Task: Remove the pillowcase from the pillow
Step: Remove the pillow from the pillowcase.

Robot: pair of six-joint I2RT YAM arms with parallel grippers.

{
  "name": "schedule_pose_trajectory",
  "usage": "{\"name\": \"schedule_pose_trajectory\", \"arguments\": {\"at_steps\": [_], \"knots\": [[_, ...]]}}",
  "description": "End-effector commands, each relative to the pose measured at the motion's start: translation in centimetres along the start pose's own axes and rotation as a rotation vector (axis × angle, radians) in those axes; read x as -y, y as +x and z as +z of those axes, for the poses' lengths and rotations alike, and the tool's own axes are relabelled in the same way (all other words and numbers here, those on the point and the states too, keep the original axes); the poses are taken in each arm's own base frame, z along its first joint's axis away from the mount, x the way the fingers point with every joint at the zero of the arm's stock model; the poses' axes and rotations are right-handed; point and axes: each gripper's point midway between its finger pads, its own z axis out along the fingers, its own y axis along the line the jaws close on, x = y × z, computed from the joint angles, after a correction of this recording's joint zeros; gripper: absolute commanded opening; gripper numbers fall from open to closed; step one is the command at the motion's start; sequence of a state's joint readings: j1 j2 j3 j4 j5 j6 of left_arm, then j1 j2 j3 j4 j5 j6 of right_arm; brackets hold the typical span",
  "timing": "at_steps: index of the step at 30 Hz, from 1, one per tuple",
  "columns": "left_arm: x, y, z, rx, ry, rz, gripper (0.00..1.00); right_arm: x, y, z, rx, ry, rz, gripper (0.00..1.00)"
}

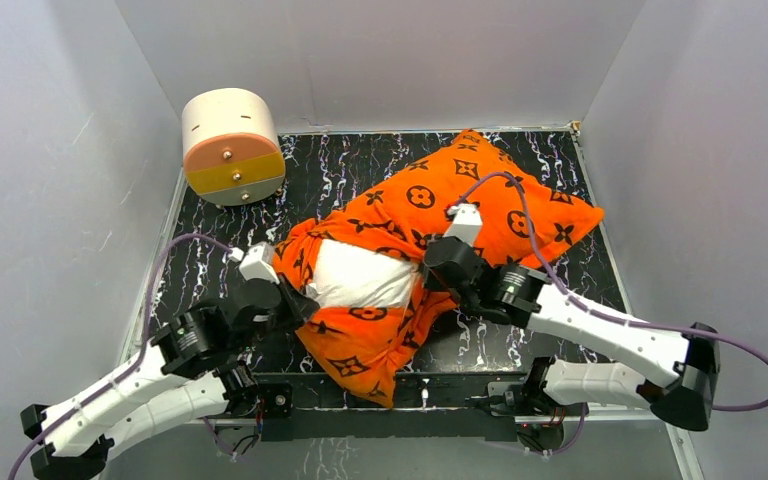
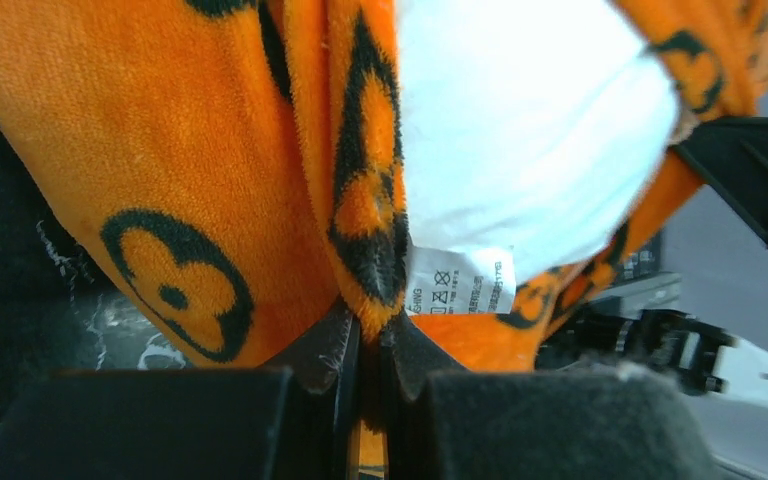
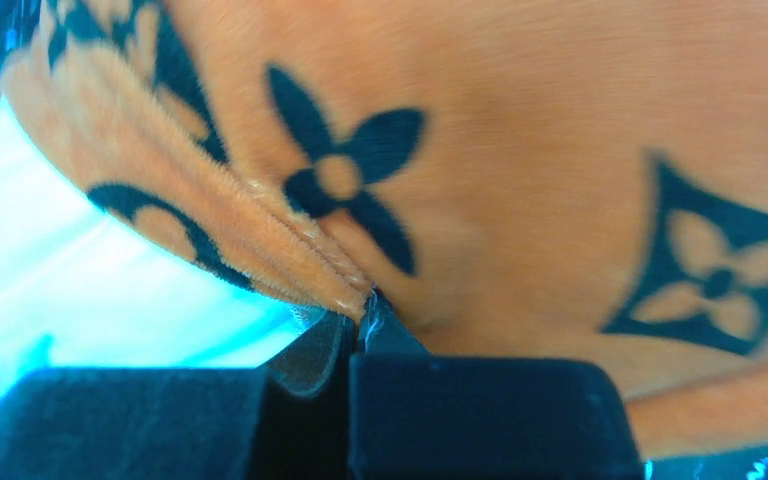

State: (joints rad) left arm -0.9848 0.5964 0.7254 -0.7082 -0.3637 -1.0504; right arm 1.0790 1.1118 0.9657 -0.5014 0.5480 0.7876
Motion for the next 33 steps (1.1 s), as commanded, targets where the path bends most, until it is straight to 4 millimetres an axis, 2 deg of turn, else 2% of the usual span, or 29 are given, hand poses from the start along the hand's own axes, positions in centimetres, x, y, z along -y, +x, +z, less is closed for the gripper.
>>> {"name": "schedule_pose_trajectory", "arguments": {"at_steps": [1, 3, 4, 5, 7, 9, 11, 13, 14, 16, 18, 22, 23, 28, 31, 33], "knots": [[-3.5, -3.4, -3.3, 0.153, -0.1, 0.046, 0.0, 10.4, -7.6, -4.2, 0.416, 0.458, 0.084, 0.0], [-4.2, -3.7, -3.4, 0.169, -0.132, 0.046, 0.0, 12.3, -9.9, -6.2, 0.479, 0.534, 0.083, 0.0], [-4.3, -2.1, -1.9, 0.108, -0.156, 0.076, 0.0, 11.9, -10.4, -5.9, 0.476, 0.474, 0.01, 0.0], [-4.1, -1.4, -1.1, 0.078, -0.156, 0.088, 0.0, 11.5, -9.1, -4.8, 0.432, 0.422, -0.014, 0.0], [-4.2, -0.1, 0.4, 0.03, -0.184, 0.095, 0.0, 11.4, -5.0, -2.0, 0.314, 0.351, -0.036, 0.01], [-4.6, 0.7, 1.3, 0.003, -0.223, 0.1, 0.0, 13.3, 0.9, 1.0, 0.123, 0.366, -0.046, 0.06], [-4.7, 1.4, 2.0, -0.021, -0.233, 0.098, 0.0, 14.8, 7.0, 3.8, -0.117, 0.352, -0.055, 0.06], [-3.9, 2.3, 2.7, -0.058, -0.189, 0.104, 0.0, 12.0, 9.2, 4.8, -0.282, 0.199, -0.056, 0.05], [-3.4, 2.7, 3.1, -0.07, -0.168, 0.11, 0.0, 10.8, 9.6, 4.6, -0.34, 0.161, -0.053, 0.08], [-3.0, 3.0, 3.4, -0.09, -0.153, 0.118, 0.0, 7.7, 7.6, 3.0, -0.378, 0.107, -0.078, 0.12], [-3.0, 3.2, 3.5, -0.1, -0.158, 0.13, 0.0, 4.5, 3.9, 1.8, -0.286, 0.027, -0.128, 0.23], [-3.0, 3.7, 3.9, -0.112, -0.15, 0.125, 0.0, 1.7, -0.5, -0.2, -0.192, -0.067, -0.139, 0.63], [-3.2, 3.9, 4.0, -0.117, -0.152, 0.128, 0.0, 1.0, -1.4, -0.7, -0.181, -0.089, -0.142, 0.69], [-3.5, 3.9, 4.1, -0.111, -0.156, 0.139, 0.0, -4.6, -6.2, -3.1, -0.131, -0.286, -0.186, 0.74], [-3.2, 3.9, 4.2, -0.12, -0.153, 0.148, 0.0, -7.8, -8.6, -3.2, -0.099, -0.362, -0.223, 0.77], [-3.0, 4.1, 4.2, -0.134, -0.15, 0.151, 0.0, -9.4, -9.3, -2.4, -0.099, -0.357, -0.263, 0.81]]}}
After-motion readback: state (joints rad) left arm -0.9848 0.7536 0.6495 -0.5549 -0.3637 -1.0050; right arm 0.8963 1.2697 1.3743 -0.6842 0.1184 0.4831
